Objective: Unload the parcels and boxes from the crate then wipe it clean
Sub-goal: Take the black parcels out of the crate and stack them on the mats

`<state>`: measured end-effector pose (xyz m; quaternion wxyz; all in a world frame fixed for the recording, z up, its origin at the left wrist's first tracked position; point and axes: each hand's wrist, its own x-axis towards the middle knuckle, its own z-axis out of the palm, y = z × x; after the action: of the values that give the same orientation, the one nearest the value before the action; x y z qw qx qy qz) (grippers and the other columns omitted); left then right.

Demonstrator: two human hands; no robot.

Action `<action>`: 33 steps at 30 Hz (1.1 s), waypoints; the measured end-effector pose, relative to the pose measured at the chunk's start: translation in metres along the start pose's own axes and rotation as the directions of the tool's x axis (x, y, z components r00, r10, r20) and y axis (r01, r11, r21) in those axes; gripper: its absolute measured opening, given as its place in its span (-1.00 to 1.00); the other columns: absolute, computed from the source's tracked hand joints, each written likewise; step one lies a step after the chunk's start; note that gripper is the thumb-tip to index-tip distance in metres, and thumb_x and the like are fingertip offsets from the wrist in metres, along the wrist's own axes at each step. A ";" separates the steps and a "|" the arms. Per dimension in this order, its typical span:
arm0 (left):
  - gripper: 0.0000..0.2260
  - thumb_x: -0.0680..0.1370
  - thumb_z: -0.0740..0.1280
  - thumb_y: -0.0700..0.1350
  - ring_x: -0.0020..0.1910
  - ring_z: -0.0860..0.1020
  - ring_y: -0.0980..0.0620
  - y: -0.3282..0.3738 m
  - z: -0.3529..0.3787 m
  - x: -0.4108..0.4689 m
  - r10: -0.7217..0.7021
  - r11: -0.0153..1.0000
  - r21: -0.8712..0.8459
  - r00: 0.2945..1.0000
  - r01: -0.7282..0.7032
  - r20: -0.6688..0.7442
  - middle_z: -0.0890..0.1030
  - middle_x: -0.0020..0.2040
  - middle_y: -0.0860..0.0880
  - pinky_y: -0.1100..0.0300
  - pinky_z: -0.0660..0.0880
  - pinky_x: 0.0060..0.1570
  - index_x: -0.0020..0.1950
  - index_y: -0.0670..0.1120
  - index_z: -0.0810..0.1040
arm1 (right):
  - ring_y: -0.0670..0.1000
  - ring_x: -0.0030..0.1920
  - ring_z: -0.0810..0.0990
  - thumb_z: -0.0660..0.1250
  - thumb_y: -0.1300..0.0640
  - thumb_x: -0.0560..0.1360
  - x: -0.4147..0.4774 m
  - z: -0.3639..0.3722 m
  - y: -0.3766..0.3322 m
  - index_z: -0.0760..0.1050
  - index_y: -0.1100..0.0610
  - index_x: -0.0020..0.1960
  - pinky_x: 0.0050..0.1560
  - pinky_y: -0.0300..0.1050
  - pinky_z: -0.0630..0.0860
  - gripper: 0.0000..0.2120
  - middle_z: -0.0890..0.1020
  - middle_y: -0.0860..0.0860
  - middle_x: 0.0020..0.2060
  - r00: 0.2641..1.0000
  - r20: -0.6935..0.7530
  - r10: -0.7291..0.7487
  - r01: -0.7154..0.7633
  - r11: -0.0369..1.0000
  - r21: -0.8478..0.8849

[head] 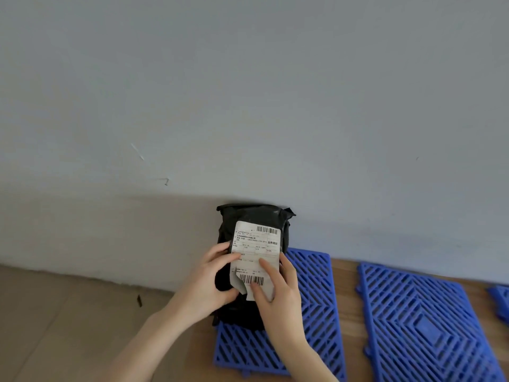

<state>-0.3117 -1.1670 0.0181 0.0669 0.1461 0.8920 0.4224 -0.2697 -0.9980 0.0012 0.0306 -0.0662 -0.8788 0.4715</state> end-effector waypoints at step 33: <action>-0.68 0.43 0.49 -0.29 -0.07 0.60 0.32 0.334 0.252 -0.127 0.514 0.856 -0.094 0.856 -0.508 0.055 0.66 -0.09 0.20 0.41 0.47 -0.05 0.09 0.03 0.64 | -0.20 0.09 0.50 0.34 0.17 0.52 -0.253 -0.380 0.111 0.51 0.00 0.25 0.14 -0.29 0.41 -0.69 0.51 -0.16 0.12 0.914 -0.397 -0.090 0.020 0.984 -0.175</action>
<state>-0.0623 -0.8218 0.1163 -0.0073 0.3912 0.8014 0.4524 0.0350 -0.6608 0.1210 0.2185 -0.1394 -0.8916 0.3713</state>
